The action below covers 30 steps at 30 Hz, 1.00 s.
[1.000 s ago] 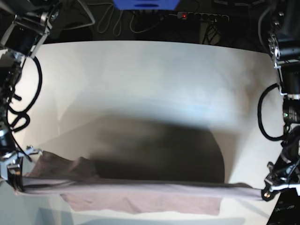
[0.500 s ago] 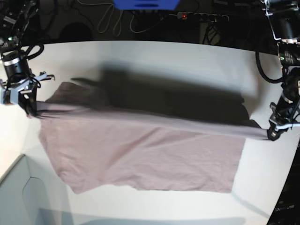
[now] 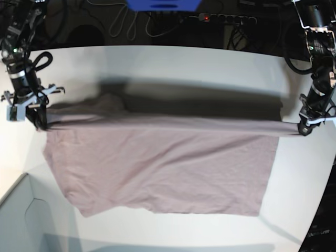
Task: Layout the t-shirt on the table in an organized manner, then fold the t-shirt properly
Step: 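Swing the shirt up and lay it flat with both grippers, then open the right gripper and move it to the shirt shoulder corner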
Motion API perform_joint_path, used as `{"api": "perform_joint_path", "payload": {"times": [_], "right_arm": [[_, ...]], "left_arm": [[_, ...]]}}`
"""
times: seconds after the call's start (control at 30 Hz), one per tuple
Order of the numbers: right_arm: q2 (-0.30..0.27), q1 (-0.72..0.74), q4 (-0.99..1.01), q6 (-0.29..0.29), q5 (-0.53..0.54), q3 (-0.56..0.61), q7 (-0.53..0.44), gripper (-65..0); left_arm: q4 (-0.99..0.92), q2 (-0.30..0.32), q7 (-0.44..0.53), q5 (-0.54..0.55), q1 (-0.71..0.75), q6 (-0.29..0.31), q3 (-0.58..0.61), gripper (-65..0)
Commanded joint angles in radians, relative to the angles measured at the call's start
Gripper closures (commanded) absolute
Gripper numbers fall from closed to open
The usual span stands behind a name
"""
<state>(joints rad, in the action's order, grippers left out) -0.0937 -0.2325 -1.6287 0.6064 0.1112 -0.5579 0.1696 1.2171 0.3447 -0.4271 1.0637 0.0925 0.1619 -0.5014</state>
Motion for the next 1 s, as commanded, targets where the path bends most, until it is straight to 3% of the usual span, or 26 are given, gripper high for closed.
{"api": "perform_joint_path", "payload": {"times": [0.0, 0.13, 0.47, 0.57, 0.8, 0.97], "right_arm": [[-0.021, 0.034, 0.018, 0.0, 0.009, 0.008, -0.026, 0.0], [-0.073, 0.117, 0.132, 0.0, 0.009, 0.06, -0.026, 0.0], [-0.153, 0.25, 0.341, 0.0, 0.008, 0.167, -0.025, -0.2], [-0.154, 0.273, 0.373, -0.001, 0.008, 0.164, -0.025, -9.2], [-0.165, 0.216, 0.279, -0.004, 0.011, 0.12, -0.025, -37.3], [-0.05, 0.103, 0.138, -0.004, 0.009, 0.049, -0.023, -39.9]], "left_arm": [[0.016, 0.018, 0.029, 0.013, -0.015, 0.011, -0.007, -0.4], [0.007, 0.018, 0.024, 0.011, -0.05, 0.005, -0.004, -0.5], [-0.208, 0.023, 0.026, 0.011, -0.19, 0.009, 0.151, -0.5], [-0.236, 0.023, 0.029, 0.011, -0.218, 0.009, 0.178, -0.5], [-0.245, 0.02, 0.026, 0.011, -0.233, 0.009, 0.185, -0.5], [-0.245, 0.02, 0.026, 0.011, -0.225, 0.011, 0.185, -0.5]]}}
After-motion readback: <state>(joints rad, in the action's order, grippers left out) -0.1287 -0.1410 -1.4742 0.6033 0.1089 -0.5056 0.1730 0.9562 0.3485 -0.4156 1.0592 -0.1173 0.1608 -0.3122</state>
